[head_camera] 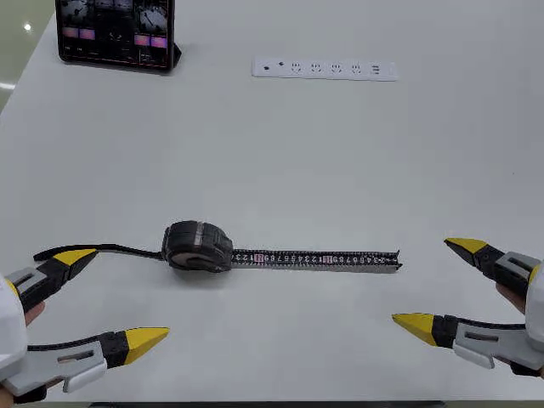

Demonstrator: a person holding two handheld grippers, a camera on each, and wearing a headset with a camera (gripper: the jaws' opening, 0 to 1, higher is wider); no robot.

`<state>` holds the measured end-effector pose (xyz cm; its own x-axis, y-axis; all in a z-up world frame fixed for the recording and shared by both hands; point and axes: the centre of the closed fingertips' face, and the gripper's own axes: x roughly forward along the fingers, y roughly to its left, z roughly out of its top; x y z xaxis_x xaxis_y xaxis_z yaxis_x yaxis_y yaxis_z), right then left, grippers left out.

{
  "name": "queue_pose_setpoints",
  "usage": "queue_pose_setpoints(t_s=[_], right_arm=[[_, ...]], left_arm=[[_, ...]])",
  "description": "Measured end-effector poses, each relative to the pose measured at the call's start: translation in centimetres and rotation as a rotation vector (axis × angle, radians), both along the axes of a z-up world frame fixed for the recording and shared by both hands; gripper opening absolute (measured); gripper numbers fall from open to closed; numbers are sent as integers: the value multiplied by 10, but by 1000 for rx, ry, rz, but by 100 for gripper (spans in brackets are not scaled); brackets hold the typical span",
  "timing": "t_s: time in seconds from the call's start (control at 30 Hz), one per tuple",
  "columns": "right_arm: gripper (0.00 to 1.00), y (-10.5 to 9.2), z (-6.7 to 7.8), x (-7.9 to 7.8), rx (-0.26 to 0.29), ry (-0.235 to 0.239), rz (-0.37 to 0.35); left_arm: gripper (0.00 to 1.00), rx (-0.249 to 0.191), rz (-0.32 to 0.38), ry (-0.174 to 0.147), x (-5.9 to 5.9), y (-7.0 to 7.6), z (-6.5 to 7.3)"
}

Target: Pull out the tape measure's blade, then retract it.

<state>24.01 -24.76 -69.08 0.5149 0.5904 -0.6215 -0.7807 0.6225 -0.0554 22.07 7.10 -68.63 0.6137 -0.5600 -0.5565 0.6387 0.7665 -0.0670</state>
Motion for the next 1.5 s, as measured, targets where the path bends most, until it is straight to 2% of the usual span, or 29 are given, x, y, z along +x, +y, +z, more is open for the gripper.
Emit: queue_pose_setpoints(t_s=[0.17,0.37,0.53,0.77,1.0,1.1,1.13,1.17,1.37,1.5], right_arm=[[74,4,-1,-11,23,3,-18],[78,4,-2,-17,43,1,-45],[79,5,-8,-25,50,20,-52],[80,3,-13,-32,66,39,-75],[81,2,-18,-34,59,51,-78],[82,1,-18,-36,65,62,-80],[82,0,-19,-36,62,63,-78],[82,0,-19,-36,62,65,-77],[82,2,-19,-37,61,68,-69],[82,3,-19,-35,63,65,-67]], left_arm=[[81,-13,25,4,-5,2,-2],[82,-25,43,18,-14,6,-8],[83,-44,62,33,-21,8,-10],[84,-81,84,47,-23,8,-12],[85,-97,92,58,-25,5,-14],[86,-83,82,72,-26,4,-17],[86,-88,91,67,-26,5,-15],[86,-122,107,70,-25,5,-12],[86,-95,107,84,-30,10,-18],[86,-99,105,78,-28,10,-15]])
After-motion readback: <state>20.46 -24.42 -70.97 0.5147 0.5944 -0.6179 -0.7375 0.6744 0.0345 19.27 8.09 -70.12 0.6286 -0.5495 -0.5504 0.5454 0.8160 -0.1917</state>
